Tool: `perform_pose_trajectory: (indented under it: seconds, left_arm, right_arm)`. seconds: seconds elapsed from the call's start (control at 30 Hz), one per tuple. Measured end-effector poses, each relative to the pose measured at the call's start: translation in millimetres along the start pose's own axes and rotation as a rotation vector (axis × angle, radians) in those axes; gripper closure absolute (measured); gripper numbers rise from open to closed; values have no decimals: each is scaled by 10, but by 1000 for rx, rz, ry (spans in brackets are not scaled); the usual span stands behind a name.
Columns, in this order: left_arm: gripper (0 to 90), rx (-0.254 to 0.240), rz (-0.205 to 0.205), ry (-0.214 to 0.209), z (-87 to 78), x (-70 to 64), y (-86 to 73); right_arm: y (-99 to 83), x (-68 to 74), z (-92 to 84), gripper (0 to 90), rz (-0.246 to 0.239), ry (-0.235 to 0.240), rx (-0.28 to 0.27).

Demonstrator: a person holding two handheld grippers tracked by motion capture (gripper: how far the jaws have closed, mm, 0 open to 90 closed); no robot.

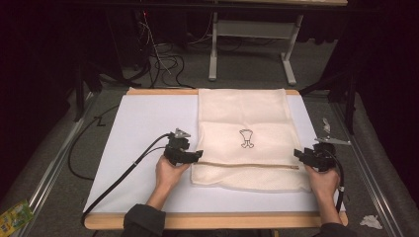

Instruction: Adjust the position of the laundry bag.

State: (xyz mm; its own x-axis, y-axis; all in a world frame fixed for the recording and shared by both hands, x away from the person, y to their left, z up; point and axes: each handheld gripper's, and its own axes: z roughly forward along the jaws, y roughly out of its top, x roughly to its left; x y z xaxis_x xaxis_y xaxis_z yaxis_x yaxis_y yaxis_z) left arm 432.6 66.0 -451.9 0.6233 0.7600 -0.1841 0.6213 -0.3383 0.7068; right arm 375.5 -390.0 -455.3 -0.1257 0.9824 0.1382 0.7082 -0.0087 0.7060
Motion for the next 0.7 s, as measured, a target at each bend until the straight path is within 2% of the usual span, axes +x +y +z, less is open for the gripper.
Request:
perform_pose_trajectory:
  seconds: [0.1, 0.2, 0.3, 0.4, 0.43, 0.7]
  left_arm:
    - [368, 11, -15, -2, 117, -15, 29]
    - [383, 7, -19, -14, 198, -51, 45]
    - [396, 34, -21, 8, 262, -58, 55]
    - [409, 29, -34, 41, 280, -51, 69]
    - [418, 33, -41, 40, 290, -47, 75]
    - [555, 42, -40, 35, 340, -37, 100]
  right_arm:
    - [29, -12, 30, 538, 13, 8, 3]
    - [50, 4, 93, 559, 8, -2, 42]
    - [69, -14, 129, 582, 22, 12, 57]
    - [86, -24, 156, 622, 25, 15, 63]
    - [87, -26, 168, 632, 27, 16, 73]
    - [102, -73, 205, 779, 14, 42, 112]
